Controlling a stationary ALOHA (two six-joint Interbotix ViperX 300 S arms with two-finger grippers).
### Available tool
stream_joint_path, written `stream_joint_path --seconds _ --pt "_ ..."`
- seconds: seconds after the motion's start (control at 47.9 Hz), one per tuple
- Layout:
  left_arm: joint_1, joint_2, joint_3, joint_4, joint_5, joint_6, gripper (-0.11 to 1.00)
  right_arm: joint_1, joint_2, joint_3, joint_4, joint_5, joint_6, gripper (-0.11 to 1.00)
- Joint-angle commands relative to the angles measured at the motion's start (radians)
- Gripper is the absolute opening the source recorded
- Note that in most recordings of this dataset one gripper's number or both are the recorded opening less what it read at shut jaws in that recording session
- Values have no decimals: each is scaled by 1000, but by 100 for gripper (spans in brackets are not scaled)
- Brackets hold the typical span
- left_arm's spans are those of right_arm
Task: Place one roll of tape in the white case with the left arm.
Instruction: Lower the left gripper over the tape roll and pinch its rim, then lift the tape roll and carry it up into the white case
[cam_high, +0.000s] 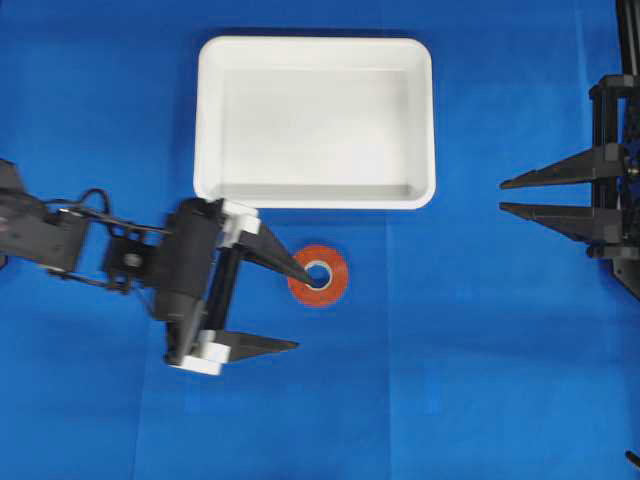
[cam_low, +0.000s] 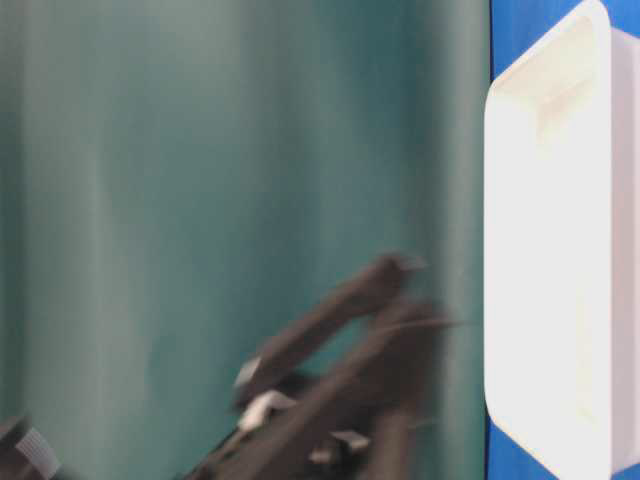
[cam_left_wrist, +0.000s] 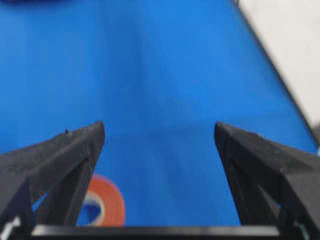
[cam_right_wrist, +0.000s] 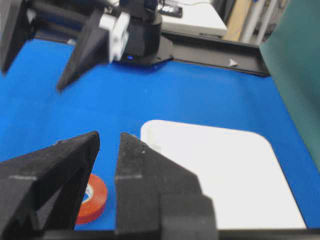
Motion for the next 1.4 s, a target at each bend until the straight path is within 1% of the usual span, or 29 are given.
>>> stream_joint_path --seconds 0.0,0.104,0.23,0.542,0.814,0.96,1.001,1.064,1.106,1.21,1.231,1.377 --pt "12 49 -75 0 92 -21 87 -3 9 -20 2 0 2 -11" --pt "23 110 -118 0 172 -31 87 -2 14 -20 2 3 2 -11" --pt "31 176 -156 0 239 -31 87 -3 21 -17 2 5 2 -11" --pt "51 299 -222 3 327 -29 87 -3 34 -15 2 6 2 -11" --pt "55 387 -285 9 439 -29 87 -3 38 -15 2 5 0 -11" --pt "57 402 -314 14 500 -28 84 -3 41 -14 2 6 0 -11" --pt "57 402 -325 14 514 -28 81 -3 41 -14 2 8 0 -11" --pt "55 402 -342 14 541 -26 70 -3 44 -14 2 6 0 -11" --pt "54 399 -351 14 563 -26 59 -3 46 -14 2 8 2 -11" --pt "51 383 -380 23 630 -25 27 -3 46 -14 3 9 0 -11" --pt "51 380 -383 25 641 -25 25 -3 46 -14 2 11 0 -11" --pt "49 334 -413 32 692 -23 25 -3 46 -14 2 21 2 -11"
